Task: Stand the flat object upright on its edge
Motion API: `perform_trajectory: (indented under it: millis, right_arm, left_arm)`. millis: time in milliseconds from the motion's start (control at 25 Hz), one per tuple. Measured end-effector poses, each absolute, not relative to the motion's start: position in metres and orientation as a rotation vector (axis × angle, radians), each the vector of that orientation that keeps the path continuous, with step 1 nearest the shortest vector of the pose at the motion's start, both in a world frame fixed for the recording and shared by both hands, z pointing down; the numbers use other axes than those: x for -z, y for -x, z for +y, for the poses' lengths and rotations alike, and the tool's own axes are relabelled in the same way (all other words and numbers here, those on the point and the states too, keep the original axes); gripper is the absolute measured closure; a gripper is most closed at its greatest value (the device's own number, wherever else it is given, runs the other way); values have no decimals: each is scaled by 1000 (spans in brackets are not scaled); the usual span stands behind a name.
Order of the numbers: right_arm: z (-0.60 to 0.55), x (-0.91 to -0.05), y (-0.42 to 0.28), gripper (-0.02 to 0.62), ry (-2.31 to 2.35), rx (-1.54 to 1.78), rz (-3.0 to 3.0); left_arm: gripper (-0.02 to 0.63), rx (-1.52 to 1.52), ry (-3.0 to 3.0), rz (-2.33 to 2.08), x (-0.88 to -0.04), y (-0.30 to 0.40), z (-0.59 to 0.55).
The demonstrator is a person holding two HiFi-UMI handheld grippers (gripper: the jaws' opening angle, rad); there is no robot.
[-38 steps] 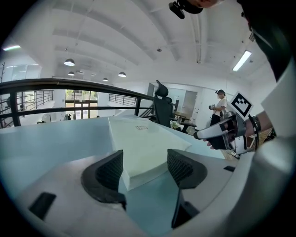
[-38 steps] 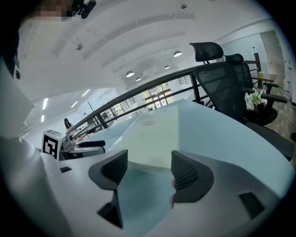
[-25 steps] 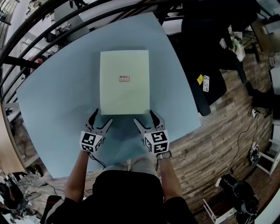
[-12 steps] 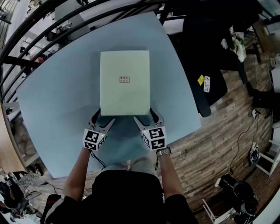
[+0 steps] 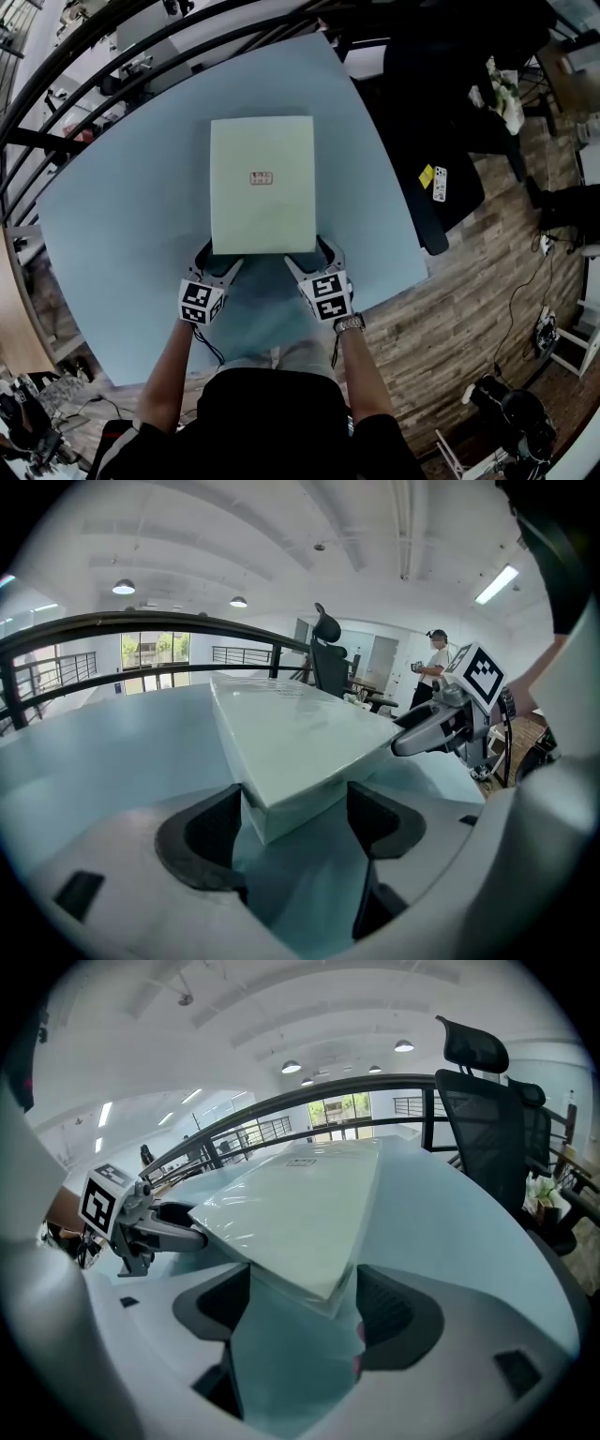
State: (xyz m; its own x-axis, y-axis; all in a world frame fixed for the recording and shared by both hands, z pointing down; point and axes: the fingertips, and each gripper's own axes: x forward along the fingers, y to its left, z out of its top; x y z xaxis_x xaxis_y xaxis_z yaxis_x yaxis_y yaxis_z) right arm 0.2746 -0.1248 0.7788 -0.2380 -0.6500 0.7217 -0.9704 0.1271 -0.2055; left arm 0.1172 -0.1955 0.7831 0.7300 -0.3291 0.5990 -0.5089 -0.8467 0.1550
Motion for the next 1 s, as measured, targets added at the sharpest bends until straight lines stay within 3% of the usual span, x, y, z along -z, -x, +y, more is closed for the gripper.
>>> perform_trajectory:
  millis: [1000]
  right_arm:
    - [-119, -753, -270, 267, -1624, -881, -1979]
  left_arm:
    - [273, -758, -2643, -646, -762, -118, -188]
